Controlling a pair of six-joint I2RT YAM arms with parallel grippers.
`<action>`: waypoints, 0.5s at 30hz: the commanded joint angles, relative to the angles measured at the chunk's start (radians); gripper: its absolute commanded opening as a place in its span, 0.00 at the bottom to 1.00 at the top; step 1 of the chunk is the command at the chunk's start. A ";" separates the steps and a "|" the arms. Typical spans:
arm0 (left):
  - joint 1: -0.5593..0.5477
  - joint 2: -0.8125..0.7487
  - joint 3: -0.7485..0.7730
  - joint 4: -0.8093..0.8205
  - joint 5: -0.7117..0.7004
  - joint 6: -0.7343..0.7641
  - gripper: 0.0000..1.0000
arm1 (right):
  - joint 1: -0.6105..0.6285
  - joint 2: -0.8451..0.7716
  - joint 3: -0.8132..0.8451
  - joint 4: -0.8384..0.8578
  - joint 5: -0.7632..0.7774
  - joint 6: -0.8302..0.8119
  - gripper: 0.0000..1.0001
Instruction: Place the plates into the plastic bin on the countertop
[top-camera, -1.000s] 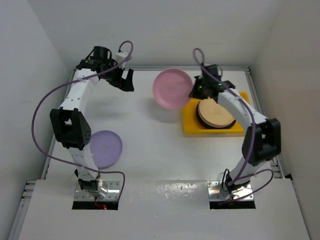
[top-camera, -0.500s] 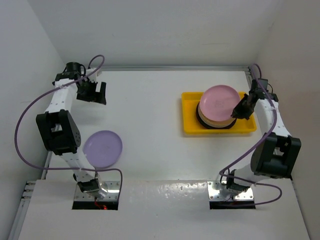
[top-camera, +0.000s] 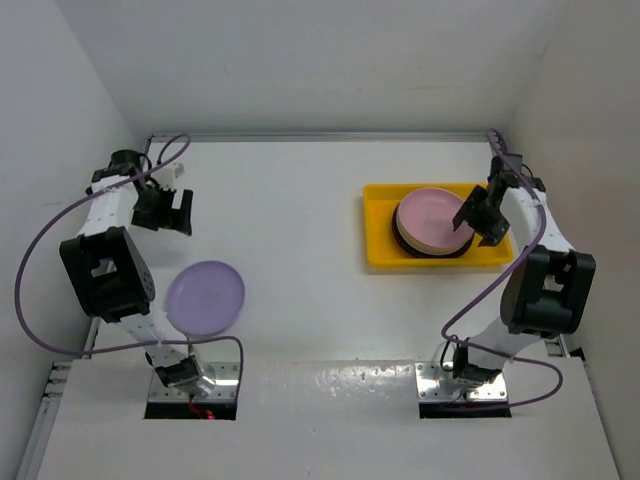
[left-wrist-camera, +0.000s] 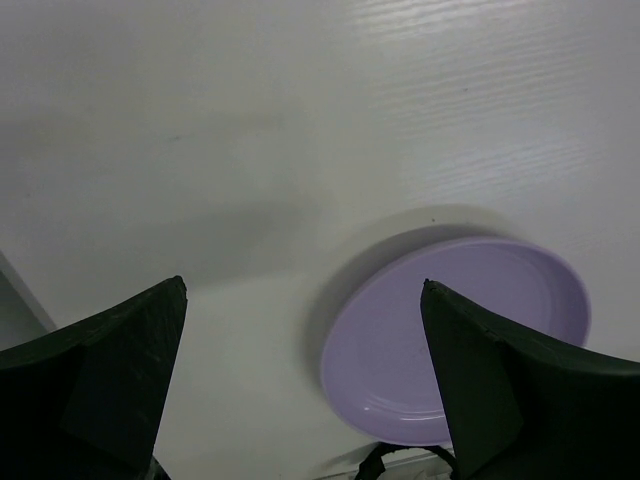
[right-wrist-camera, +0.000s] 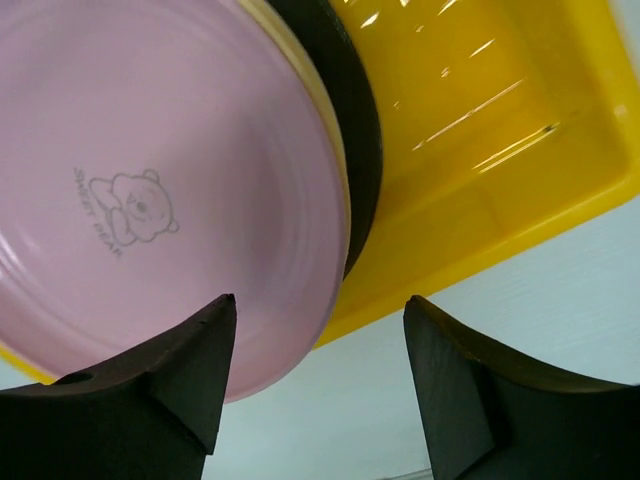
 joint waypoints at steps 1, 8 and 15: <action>0.056 -0.055 -0.020 -0.002 -0.021 0.039 1.00 | 0.060 -0.057 0.079 -0.022 0.189 -0.079 0.67; 0.181 -0.055 -0.038 0.029 -0.011 -0.022 1.00 | 0.483 -0.119 0.119 0.190 0.193 -0.110 0.67; 0.367 -0.092 -0.070 0.059 0.040 -0.095 0.99 | 0.925 0.255 0.361 0.389 -0.119 0.034 0.67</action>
